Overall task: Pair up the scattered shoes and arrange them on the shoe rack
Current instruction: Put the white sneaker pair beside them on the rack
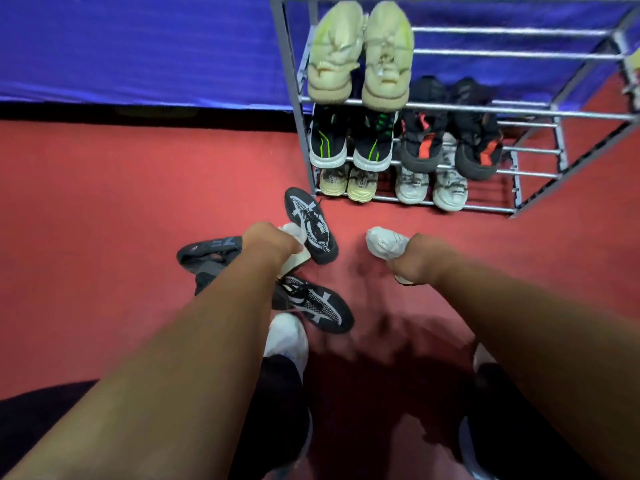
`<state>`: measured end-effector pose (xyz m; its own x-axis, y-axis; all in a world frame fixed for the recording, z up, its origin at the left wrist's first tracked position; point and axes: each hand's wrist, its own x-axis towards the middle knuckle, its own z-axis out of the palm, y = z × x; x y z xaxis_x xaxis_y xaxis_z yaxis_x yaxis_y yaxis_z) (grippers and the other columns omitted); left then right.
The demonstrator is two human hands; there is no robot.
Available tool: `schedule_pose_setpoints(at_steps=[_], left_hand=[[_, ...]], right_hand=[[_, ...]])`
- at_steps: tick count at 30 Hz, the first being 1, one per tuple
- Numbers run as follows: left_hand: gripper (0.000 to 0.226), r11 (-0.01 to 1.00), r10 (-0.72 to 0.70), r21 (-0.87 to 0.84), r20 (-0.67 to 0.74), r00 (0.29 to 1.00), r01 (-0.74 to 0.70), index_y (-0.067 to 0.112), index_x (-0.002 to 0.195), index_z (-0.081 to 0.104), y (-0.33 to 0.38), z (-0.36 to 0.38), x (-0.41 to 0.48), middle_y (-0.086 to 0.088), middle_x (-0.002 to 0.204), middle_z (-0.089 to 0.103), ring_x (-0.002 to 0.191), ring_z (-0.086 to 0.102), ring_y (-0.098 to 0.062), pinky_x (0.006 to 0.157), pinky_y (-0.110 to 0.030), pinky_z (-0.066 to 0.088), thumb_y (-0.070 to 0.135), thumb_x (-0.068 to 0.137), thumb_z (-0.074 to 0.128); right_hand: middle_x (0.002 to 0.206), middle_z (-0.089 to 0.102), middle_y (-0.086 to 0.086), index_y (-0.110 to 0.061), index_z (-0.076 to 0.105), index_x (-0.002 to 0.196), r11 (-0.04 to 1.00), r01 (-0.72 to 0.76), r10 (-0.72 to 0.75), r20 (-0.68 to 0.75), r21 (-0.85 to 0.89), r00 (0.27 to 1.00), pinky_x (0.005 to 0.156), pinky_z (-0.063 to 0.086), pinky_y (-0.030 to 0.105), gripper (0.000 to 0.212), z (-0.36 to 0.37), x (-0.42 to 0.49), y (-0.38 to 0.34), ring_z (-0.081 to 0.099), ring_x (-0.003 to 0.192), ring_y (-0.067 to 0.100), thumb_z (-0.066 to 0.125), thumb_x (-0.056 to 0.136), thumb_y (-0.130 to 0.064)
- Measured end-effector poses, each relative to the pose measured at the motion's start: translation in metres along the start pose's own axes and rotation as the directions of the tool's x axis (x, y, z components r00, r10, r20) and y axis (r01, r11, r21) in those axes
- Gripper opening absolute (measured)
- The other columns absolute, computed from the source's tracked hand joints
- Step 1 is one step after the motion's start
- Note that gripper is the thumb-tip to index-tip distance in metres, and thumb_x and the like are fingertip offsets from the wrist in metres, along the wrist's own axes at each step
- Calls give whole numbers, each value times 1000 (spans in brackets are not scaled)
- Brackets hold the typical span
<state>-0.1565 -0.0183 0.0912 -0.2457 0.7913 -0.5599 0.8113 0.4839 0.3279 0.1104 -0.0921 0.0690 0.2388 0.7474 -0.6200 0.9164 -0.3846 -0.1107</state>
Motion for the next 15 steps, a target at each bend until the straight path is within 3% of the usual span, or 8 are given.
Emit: schedule_pose_setpoints(at_steps=[4, 8, 10, 13, 15], left_hand=[[62, 988, 134, 76, -4, 991, -133, 6, 118, 65, 22, -44, -61, -9, 107, 68, 98, 67, -28, 73, -33, 50, 38, 72, 91], [43, 947, 306, 124, -56, 950, -298, 14, 87, 62, 49, -85, -122, 1, 78, 60, 64, 55, -15, 51, -27, 38, 40, 68, 90], [45, 904, 404, 187, -75, 912, -385, 19, 75, 53, 64, -102, -152, 4, 72, 55, 58, 48, -9, 45, -25, 30, 44, 66, 90], [46, 835, 529, 234, -87, 844, -498, 20, 76, 58, 86, -117, -191, 4, 75, 59, 65, 54, -12, 51, -27, 40, 48, 62, 92], [51, 789, 599, 237, -95, 795, -567, 15, 84, 63, 98, -121, -210, 0, 83, 64, 77, 61, -20, 60, -33, 48, 50, 60, 92]], right_hand=[[87, 59, 6, -16, 62, 90, 1000, -4, 2, -81, -19, 997, 69, 42, 29, 35, -43, -58, 7, 55, 83, 29, 60, 84, -50], [78, 61, 8, -14, 63, 79, 1000, 16, -15, -183, 6, 983, 62, 42, 28, 34, -92, -123, 18, 58, 78, 30, 59, 80, -48], [79, 65, 8, -12, 67, 81, 1000, 23, -22, -236, 4, 971, 60, 42, 29, 36, -115, -152, 27, 60, 76, 30, 58, 81, -47], [67, 58, 6, -11, 62, 72, 998, 28, -7, -313, 62, 950, 53, 38, 29, 42, -141, -186, 42, 57, 66, 27, 58, 83, -51], [66, 53, 6, -10, 62, 78, 995, 31, 5, -370, 90, 929, 58, 37, 30, 44, -154, -200, 53, 55, 73, 31, 57, 86, -54]])
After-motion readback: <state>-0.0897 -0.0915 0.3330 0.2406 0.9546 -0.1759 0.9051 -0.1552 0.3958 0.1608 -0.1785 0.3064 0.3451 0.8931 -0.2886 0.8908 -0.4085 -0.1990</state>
